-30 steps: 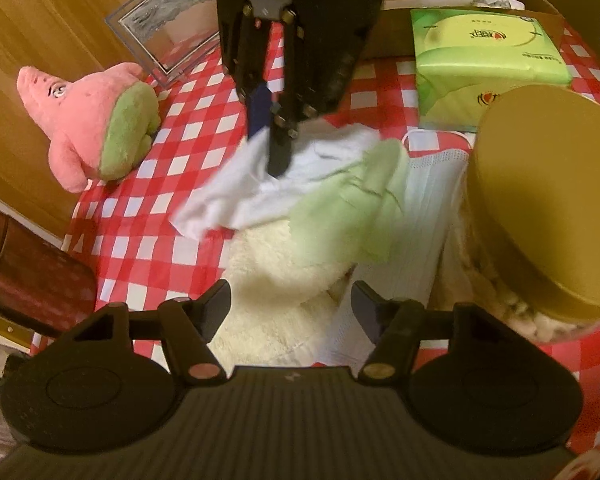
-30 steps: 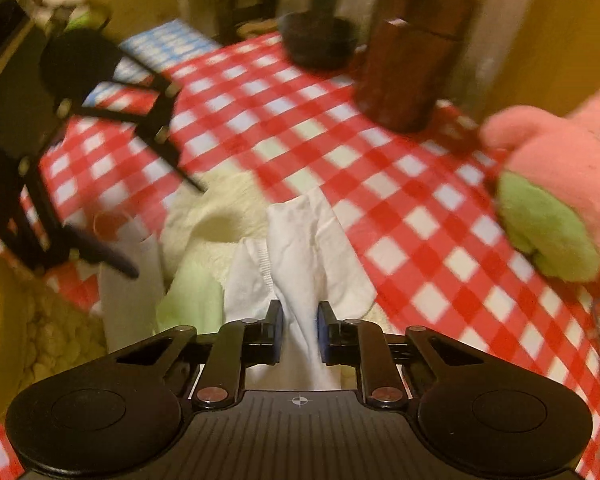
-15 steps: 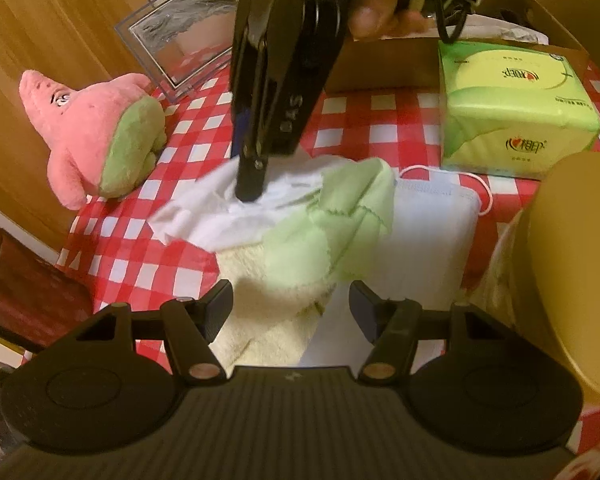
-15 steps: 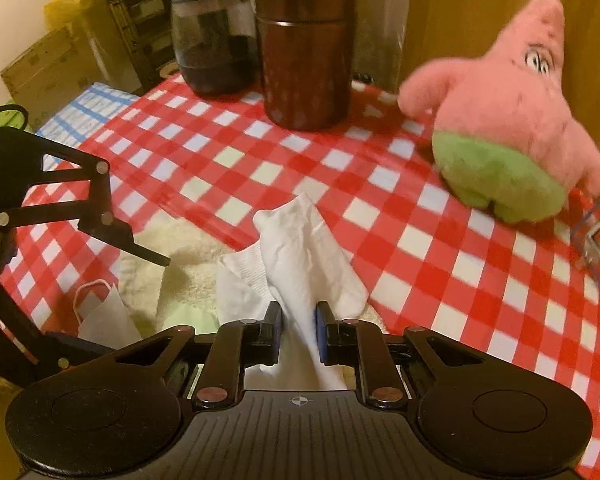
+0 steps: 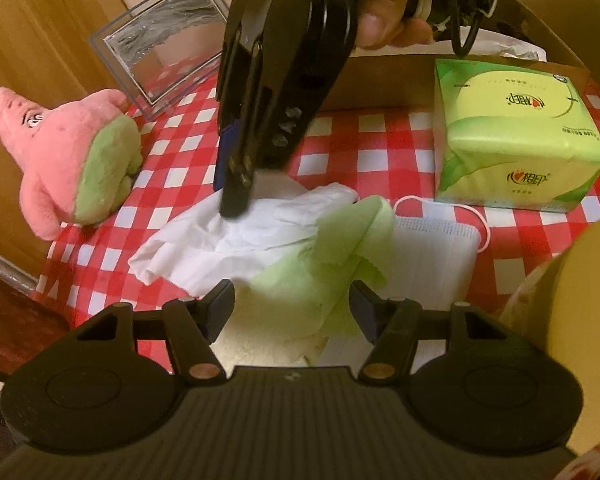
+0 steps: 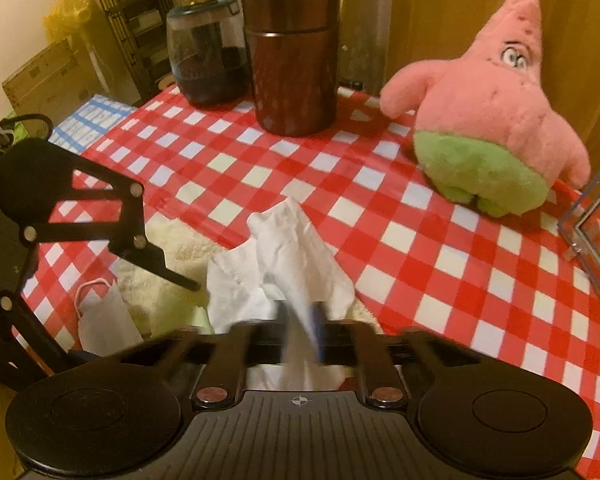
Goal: Organize soft objects
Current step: 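Grasp the white cloth with the right tool while the left tool grasps the green cloth, then carry the white cloth and green cloth over the cardboard box with both tools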
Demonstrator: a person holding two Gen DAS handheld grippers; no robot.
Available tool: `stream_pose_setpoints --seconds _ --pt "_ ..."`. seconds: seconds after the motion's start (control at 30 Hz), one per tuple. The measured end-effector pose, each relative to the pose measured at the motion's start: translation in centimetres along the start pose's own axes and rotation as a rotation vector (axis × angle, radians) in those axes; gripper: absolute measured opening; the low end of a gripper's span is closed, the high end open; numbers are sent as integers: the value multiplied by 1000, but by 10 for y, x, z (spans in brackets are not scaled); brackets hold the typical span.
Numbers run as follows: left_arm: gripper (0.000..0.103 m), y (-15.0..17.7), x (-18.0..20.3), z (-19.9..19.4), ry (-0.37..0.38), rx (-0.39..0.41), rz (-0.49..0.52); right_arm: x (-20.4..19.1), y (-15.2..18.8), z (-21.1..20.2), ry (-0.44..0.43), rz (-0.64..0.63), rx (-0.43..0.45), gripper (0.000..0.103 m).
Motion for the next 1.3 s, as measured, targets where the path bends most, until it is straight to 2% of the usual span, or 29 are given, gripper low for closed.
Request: stream_pose_setpoints --seconds 0.2,0.27,0.3,0.37,0.4,0.47,0.53,0.73,1.0,1.3 --pt "56 -7 2 6 10 -8 6 13 0 -23 39 46 54 1" --pt "46 -8 3 8 13 -14 10 19 1 -30 58 62 70 1" --pt "45 -8 3 9 15 -20 12 23 2 -34 69 73 77 1" --pt "31 -9 4 12 22 -27 13 29 3 -42 78 95 92 1" --pt "28 -9 4 12 27 -31 11 31 4 -46 85 105 100 1" --pt "12 -11 4 13 34 -38 5 35 7 -54 101 118 115 1" --pt "4 -12 3 13 32 -47 4 37 9 -63 114 130 134 1" --pt "0 -15 -5 -1 14 -45 -56 34 14 -91 141 132 190 1" --pt "0 -19 -15 -31 -45 -41 -112 35 12 -130 223 136 274 1" --pt "0 -16 -38 -49 -121 -43 -204 35 12 -161 240 158 355 1"
Point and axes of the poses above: each gripper's, at about its wrist camera, not at the fingertips, and z roughly the way its jaws point, x to its right, y to its underside, the point moved 5 cm from there along z, roughly the way its jaws point, and after that the axes turned 6 degrees about -z, right-handed, at the moved point
